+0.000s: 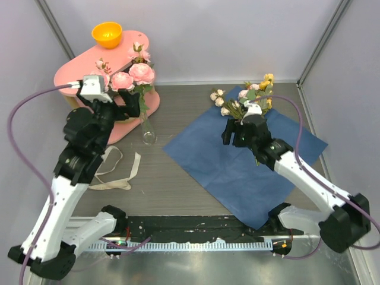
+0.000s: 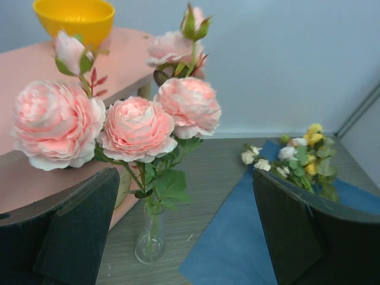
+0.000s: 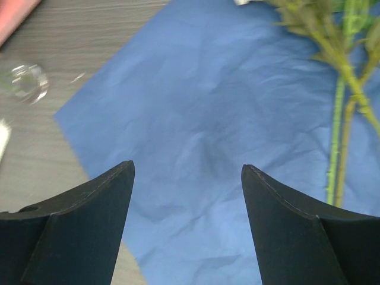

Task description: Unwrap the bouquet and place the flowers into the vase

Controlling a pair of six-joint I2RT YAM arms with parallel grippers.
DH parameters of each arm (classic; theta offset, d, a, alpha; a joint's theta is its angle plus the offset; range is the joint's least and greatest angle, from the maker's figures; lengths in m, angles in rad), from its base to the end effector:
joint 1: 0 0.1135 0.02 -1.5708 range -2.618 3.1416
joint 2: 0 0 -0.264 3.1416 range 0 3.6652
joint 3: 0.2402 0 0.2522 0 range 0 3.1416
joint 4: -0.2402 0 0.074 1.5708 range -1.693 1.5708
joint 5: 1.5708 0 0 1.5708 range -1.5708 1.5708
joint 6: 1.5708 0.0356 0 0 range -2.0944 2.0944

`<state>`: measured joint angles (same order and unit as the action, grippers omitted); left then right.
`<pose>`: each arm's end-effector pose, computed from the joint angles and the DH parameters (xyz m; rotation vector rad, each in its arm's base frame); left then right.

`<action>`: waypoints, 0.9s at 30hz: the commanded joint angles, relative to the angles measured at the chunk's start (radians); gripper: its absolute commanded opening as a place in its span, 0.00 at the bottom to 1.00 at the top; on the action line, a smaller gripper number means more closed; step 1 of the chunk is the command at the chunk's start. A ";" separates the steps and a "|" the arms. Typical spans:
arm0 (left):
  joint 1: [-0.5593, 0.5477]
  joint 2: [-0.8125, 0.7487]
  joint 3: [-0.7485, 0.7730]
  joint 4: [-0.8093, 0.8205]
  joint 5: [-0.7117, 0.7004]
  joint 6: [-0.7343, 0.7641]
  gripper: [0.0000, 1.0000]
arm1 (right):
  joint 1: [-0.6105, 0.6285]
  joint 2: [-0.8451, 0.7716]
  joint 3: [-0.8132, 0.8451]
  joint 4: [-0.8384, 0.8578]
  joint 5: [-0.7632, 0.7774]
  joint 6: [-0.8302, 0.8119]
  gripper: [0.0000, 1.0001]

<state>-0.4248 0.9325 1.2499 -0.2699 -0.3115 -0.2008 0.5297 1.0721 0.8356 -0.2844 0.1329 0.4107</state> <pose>0.1726 -0.0661 0.4641 -0.0784 1.5293 -0.2618 0.2101 0.1176 0.2919 -0.0444 2.1153 0.4293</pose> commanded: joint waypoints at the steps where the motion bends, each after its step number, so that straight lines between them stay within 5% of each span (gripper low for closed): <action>1: 0.004 -0.101 0.106 -0.156 0.207 0.035 0.99 | -0.112 0.217 0.196 -0.218 0.212 -0.006 0.79; 7: 0.003 -0.152 0.088 -0.246 0.409 0.046 0.99 | -0.341 0.451 0.321 -0.256 0.154 -0.009 0.70; 12: -0.009 -0.179 -0.039 -0.145 0.661 -0.078 0.98 | -0.431 0.531 0.313 -0.237 0.229 -0.088 0.49; 17: -0.077 -0.166 -0.151 0.009 0.845 -0.216 0.97 | -0.436 0.639 0.362 -0.298 0.274 -0.148 0.50; 27: -0.126 -0.149 -0.202 0.023 0.881 -0.247 0.93 | -0.433 0.686 0.344 -0.276 0.180 -0.193 0.51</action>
<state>-0.5426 0.8093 1.0389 -0.3180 0.5232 -0.4324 0.0906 1.7763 1.1797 -0.5900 0.3401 0.2462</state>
